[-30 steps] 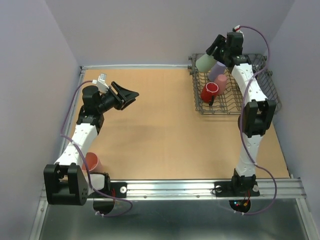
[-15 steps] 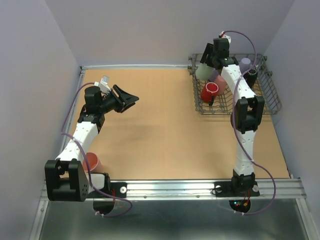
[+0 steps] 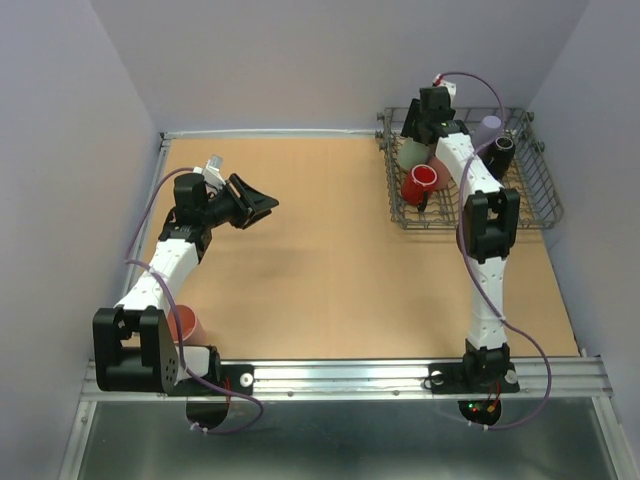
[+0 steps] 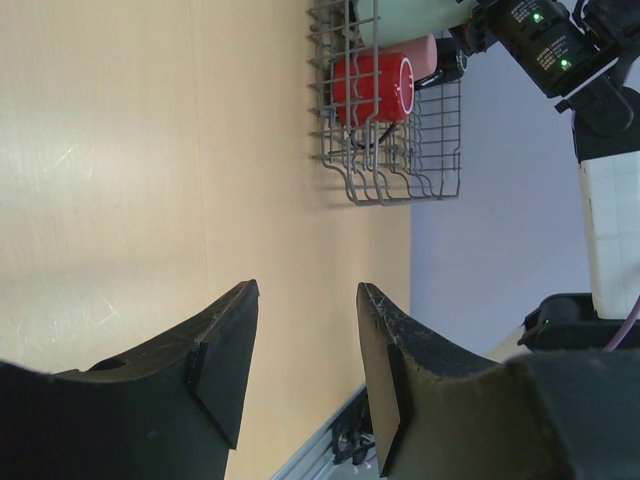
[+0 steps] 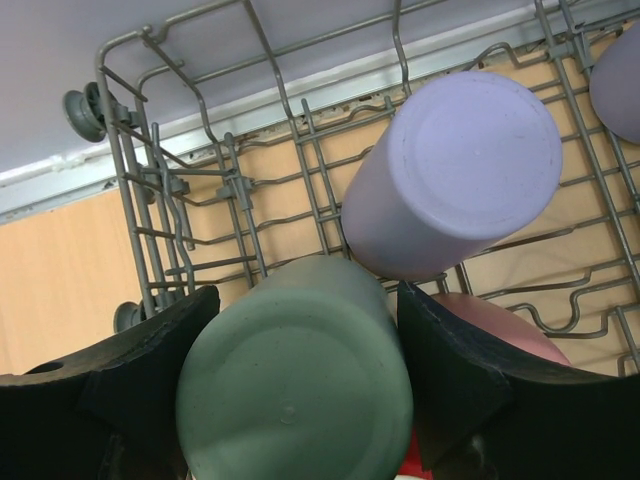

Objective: Load the cups into the dish rack

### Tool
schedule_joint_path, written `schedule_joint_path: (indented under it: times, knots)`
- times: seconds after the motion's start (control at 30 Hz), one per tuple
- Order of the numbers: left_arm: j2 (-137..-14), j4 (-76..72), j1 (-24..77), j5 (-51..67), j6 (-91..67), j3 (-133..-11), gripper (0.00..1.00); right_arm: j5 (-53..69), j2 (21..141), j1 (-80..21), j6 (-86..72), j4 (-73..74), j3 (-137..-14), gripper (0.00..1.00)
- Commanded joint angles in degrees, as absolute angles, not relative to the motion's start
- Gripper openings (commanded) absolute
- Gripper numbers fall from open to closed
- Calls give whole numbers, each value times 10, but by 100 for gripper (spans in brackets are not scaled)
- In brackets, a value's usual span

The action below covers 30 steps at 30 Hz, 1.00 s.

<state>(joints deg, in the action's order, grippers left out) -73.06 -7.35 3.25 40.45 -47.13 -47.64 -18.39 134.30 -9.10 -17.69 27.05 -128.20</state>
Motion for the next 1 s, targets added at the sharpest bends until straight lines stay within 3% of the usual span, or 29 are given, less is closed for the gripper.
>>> schedule_joint_path:
  times: [0.0, 0.37, 0.4, 0.57, 0.73, 0.97]
  knots:
    - [-721, -84, 30, 417, -455, -485, 54, -205, 1350, -97, -169, 256, -1324, 0]
    - [-680, -54, 29, 409, -441, -470, 52, -185, 1383, -97, -182, 253, -1327, 3]
    - [-674, -50, 29, 407, -436, -470, 51, -182, 1381, -98, -185, 252, -1327, 7]
    - [-662, -30, 29, 400, -430, -467, 51, -169, 1362, -100, -193, 244, -1312, 57]
    - [-645, -27, 29, 397, -432, -461, 51, -166, 1341, -105, -192, 237, -1301, 100]
    - [-626, -1, 28, 383, -425, -467, 51, -155, 1281, -107, -192, 237, -1283, 100]
